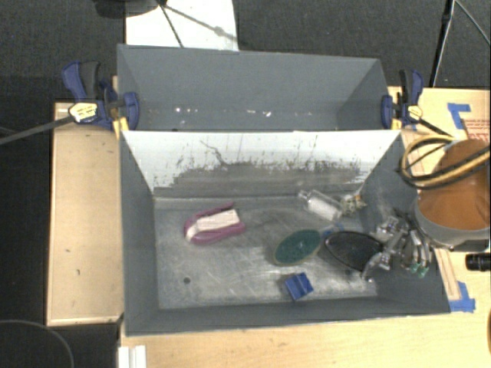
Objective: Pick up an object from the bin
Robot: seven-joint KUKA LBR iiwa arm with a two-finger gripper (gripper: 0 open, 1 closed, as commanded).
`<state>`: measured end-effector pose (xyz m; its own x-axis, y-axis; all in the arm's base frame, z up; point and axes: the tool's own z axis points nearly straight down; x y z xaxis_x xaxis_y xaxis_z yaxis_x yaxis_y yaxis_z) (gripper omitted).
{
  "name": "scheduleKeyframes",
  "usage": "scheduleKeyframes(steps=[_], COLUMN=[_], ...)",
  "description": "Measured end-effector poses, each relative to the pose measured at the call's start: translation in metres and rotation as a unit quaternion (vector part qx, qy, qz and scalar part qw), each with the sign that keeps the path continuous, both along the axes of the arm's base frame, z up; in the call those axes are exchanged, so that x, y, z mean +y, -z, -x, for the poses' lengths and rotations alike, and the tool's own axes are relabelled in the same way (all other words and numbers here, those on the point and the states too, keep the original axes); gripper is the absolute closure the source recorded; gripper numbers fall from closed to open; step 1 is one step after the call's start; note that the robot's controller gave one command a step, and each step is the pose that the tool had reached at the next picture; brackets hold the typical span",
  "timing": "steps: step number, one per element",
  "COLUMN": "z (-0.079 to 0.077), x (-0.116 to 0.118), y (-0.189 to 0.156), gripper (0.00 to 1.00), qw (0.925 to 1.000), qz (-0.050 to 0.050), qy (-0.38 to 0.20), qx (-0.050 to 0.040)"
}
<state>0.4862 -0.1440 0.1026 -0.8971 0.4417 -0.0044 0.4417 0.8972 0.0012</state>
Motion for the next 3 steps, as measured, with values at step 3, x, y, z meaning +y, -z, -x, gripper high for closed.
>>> scheduleKeyframes(steps=[3], z=[-0.003], x=[-0.001], y=[-0.084], gripper=[1.00], qw=[0.9999], qz=[0.000], qy=[-0.014], qx=[-0.0001])
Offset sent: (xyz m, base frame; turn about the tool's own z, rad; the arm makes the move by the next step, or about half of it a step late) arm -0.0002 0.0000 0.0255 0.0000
